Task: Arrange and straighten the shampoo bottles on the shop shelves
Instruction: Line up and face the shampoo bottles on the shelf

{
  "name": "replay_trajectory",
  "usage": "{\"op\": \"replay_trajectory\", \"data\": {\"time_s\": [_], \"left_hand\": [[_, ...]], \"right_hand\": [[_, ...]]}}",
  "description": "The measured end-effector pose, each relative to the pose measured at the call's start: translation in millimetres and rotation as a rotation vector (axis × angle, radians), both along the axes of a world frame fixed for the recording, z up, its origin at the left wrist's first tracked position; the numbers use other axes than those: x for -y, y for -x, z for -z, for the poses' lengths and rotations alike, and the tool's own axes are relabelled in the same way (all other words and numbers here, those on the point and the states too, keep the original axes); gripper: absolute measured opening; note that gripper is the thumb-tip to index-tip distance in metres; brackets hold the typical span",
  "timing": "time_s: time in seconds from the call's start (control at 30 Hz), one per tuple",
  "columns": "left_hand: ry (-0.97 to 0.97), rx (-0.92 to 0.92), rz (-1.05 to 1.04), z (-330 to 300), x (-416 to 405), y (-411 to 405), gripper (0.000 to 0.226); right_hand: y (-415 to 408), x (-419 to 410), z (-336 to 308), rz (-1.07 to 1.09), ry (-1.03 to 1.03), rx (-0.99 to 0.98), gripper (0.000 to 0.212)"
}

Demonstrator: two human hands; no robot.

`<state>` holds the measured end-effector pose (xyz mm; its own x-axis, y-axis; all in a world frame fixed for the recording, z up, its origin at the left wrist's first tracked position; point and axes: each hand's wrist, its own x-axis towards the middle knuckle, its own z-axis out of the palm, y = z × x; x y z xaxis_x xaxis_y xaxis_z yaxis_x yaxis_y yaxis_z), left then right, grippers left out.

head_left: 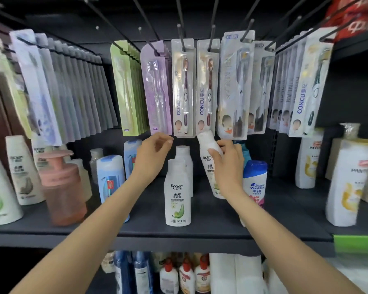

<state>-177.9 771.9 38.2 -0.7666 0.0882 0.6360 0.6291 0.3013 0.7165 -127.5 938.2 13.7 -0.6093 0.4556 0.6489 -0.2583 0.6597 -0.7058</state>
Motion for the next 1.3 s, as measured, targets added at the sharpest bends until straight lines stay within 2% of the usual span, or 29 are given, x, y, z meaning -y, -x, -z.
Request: {"op": "replay_trajectory", "data": {"time_s": [0.13,0.23,0.33,0.47,0.6,0.7,0.8,0.9,0.93,0.97,1.03,1.17,1.3], "left_hand": [[0.098,-0.098,0.062,-5.4,-11.9,-31.7,0.012],[0.155,-0.03,0.137,-5.8,-21.5,-46.1,0.025],[0.175,0.01,0.174,-6.9,-23.2,-58.2,0.037],[0.12,0.027,0.189,-2.8,-16.8,-75.5,0.032],[0.132,0.033,0.099,5.5,-8.1,-87.7,0.042],[0.075,0.041,0.094,13.3,4.2,-94.1,0.031],[-0.073,0.105,0.161,22.2,22.2,-98.6,0.023],[-0.222,0.155,0.265,31.0,34.3,-109.4,0.017],[-0.245,0.161,0.297,33.7,36.8,-113.7,0.018],[-0.262,0.169,0.324,37.1,39.5,-115.8,0.019],[-0.277,0.201,0.366,44.8,47.6,-117.5,0.023],[-0.229,0.288,0.436,59.7,68.8,-119.2,0.041],[-0.074,0.22,0.322,68.5,81.6,-125.7,0.042]], "right_hand": [[-24.2,-0.6,-9.9,-0.074,0.042,0.013,0.023],[-43.4,1.9,-9.2,-0.143,0.106,0.044,0.019],[-63.4,9.5,-4.3,-0.19,0.066,0.042,0.017],[-84.6,21.7,5.0,-0.187,-0.007,0.01,0.019],[-97.5,36.5,17.4,-0.174,-0.111,0.014,0.023],[-103.6,36.5,22.2,-0.3,-0.101,0.008,0.023],[-109.9,20.3,31.1,-0.456,0.091,0.19,0.026],[-117.3,6.1,48.2,-0.641,0.558,0.624,0.041],[-120.7,5.5,52.8,-0.733,0.74,0.689,0.042],[-123.0,5.8,55.7,-0.804,0.891,0.676,0.039],[-126.1,6.8,57.3,-0.832,1.01,0.563,0.027],[-128.4,5.5,53.8,-0.716,0.841,0.407,0.019],[-130.4,6.3,53.5,-0.572,0.687,0.22,0.023]]}}
